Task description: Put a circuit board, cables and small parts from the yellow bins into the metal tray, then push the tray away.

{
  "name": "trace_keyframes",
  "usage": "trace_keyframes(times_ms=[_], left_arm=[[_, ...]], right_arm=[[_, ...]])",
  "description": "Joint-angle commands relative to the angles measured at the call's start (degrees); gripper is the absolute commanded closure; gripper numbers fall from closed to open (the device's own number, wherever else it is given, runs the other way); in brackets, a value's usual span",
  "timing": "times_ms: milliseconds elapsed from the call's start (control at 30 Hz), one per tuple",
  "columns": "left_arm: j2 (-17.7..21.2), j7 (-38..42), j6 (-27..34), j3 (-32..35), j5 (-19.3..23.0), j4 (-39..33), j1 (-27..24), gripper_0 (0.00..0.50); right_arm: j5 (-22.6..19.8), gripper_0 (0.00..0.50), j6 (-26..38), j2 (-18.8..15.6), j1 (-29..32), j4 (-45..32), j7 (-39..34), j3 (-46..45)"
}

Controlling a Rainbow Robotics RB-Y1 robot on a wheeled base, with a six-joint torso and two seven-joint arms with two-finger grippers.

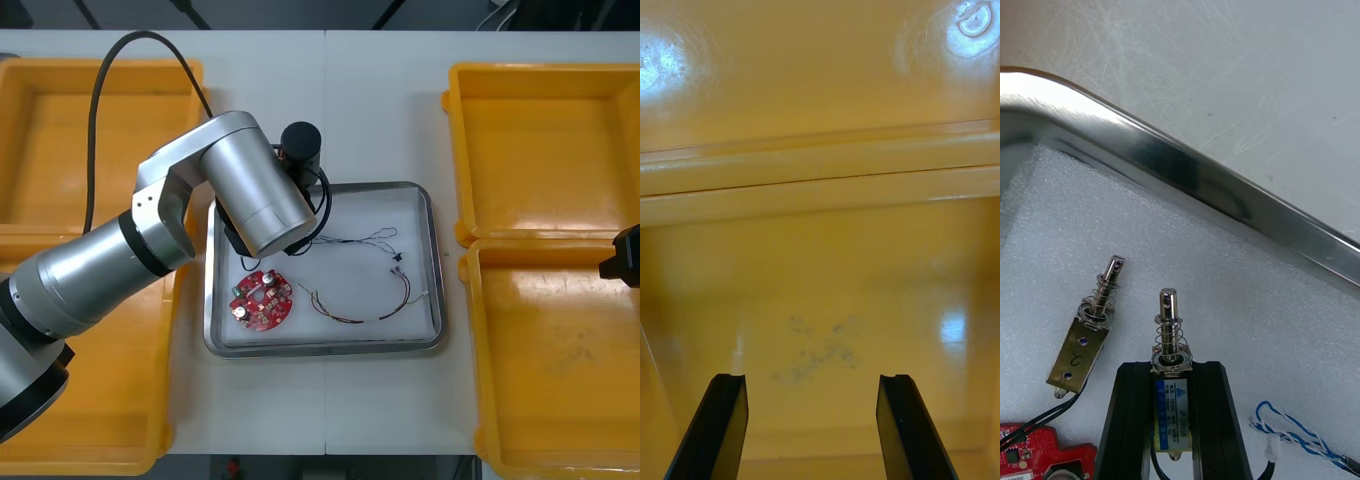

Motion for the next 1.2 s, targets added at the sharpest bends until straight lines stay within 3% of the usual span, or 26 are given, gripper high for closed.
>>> trace_keyframes(times_ms=[33, 500, 567, 633, 667, 767, 800, 900, 1067, 1200], left_arm=[[-1.5, -3.1, -0.6, -0.8, 1.1, -0.4, 0.4, 0.5], [-1.1, -3.2, -0.8, -1.3, 1.1, -0.4, 0.5, 0.48], [-0.8, -3.3, -1.1, -1.4, 1.1, -0.4, 0.4, 0.43], [-0.6, -3.5, -1.4, -1.4, 1.1, -0.4, 0.5, 0.227], [-0.5, -3.5, -1.4, -1.3, 1.1, -0.4, 0.4, 0.206], [-0.3, -3.6, -1.4, -1.4, 1.1, -0.7, 0.3, 0.06], [-0.1, -3.6, -1.5, -1.3, 1.1, -1.0, 0.3, 0.033], [0.3, -3.6, -1.4, -1.3, 1.1, -1.9, 0.1, 0.0], [1.4, -3.8, -0.3, -1.0, 1.1, -4.0, -0.9, 0.0], [2.5, -4.2, 4.4, 0.6, 2.3, -7.3, -2.5, 0.0]], right_arm=[[-0.1, 0.0, -0.4, 0.4, 0.6, -1.5, 2.7, -1.6], [-0.1, 0.0, -0.4, 0.4, 0.6, -1.5, 2.7, -1.6], [-0.1, 0.0, -0.4, 0.4, 0.6, -1.5, 2.7, -1.6], [-0.1, 0.0, -0.4, 0.4, 0.6, -1.5, 2.7, -1.6], [-0.1, 0.0, -0.4, 0.4, 0.6, -1.5, 2.7, -1.6], [-0.1, 0.0, -0.4, 0.4, 0.6, -1.5, 2.7, -1.6], [-0.1, 0.0, -0.4, 0.4, 0.6, -1.5, 2.7, -1.6], [-0.1, 0.0, -0.4, 0.4, 0.6, -1.5, 2.7, -1.6], [-0.1, 0.0, -0.4, 0.4, 0.6, -1.5, 2.7, -1.6], [-0.1, 0.0, -0.4, 0.4, 0.6, -1.5, 2.7, -1.6]])
